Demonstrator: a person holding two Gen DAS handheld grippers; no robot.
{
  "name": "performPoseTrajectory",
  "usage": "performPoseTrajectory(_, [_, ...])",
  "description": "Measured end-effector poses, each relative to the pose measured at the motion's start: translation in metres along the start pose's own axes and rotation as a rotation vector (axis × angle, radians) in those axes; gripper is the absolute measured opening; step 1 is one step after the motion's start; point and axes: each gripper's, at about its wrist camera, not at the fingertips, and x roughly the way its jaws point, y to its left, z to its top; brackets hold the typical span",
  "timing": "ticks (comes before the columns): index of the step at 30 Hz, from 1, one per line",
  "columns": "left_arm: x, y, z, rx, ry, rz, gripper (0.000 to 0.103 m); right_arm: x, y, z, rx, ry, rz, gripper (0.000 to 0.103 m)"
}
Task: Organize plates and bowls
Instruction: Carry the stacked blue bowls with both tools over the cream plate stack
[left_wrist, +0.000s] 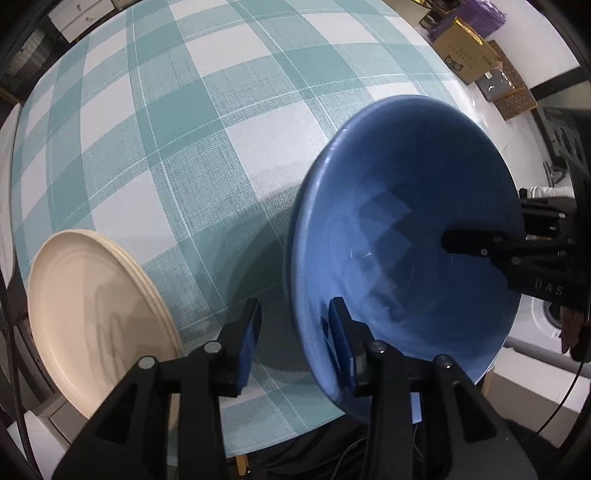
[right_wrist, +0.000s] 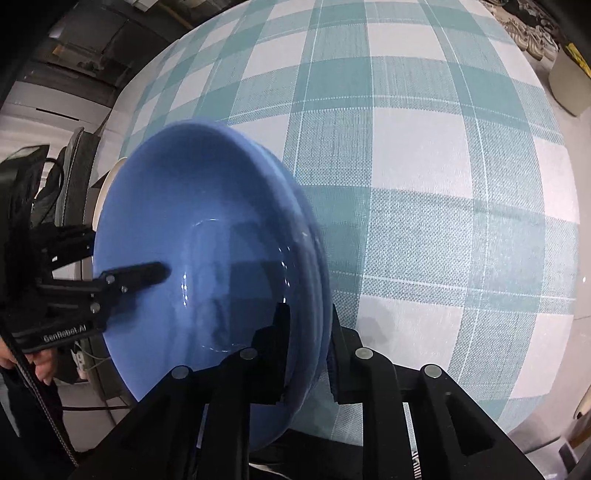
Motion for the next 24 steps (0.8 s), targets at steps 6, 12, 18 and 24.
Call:
performPoseTrajectory(6, [0.006,-0.004,-0.003,-0.014,0.016,-0.036,0.033,0.004,0.004,-0.003,-0.006,0.004,-0.021,0.023])
performPoseTrajectory(12, [0.010,-0.008,-0.004,-0.039,0.045,-0.087,0.019,0.001,0.011,-0.010,0.005,-0.020,-0.009,0.018])
performPoseTrajectory(18, [0.009,-0.006,0.002,-0.057,0.085,-0.122,0.018,-0.001,0.014,-0.012,0.020,0.009,-0.033,0.014])
performPoseTrajectory(24, [0.005,0.005,0.005,-0.081,0.083,-0.129,0.018,-0.005,0.024,-0.006,0.001,-0.005,-0.051,0.014])
